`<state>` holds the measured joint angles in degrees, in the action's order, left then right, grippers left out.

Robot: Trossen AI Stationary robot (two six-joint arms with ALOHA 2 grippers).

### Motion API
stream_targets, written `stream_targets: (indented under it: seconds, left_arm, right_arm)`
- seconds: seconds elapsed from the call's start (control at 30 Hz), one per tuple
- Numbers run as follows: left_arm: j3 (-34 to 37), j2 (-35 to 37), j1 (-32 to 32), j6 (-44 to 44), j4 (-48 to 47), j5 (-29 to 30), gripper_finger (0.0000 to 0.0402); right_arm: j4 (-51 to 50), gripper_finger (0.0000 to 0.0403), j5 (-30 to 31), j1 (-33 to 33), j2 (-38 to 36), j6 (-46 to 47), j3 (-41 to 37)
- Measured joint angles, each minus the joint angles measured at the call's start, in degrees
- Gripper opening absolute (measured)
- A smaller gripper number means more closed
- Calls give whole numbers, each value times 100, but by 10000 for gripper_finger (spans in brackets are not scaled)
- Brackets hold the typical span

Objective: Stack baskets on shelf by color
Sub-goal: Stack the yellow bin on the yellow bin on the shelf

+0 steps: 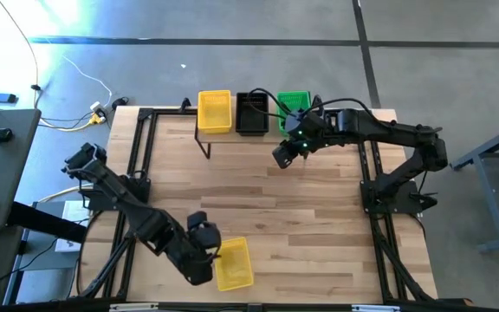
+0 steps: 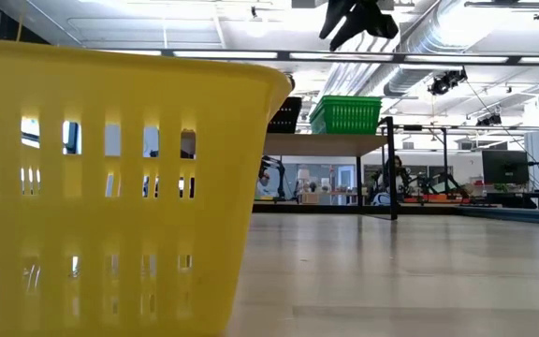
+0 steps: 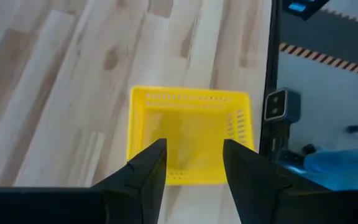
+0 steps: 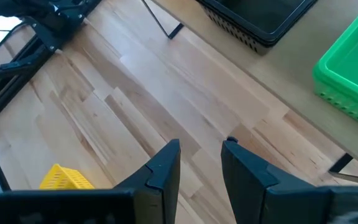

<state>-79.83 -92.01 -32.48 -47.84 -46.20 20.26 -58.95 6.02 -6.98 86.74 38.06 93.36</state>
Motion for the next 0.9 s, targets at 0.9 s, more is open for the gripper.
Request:
stream_targets:
  seconds: [0.9]
  left_arm:
    - [2,-1282,-464,-167,1703,-230,149]
  right_arm:
    - [-32,103,289,-2,0,-251,0]
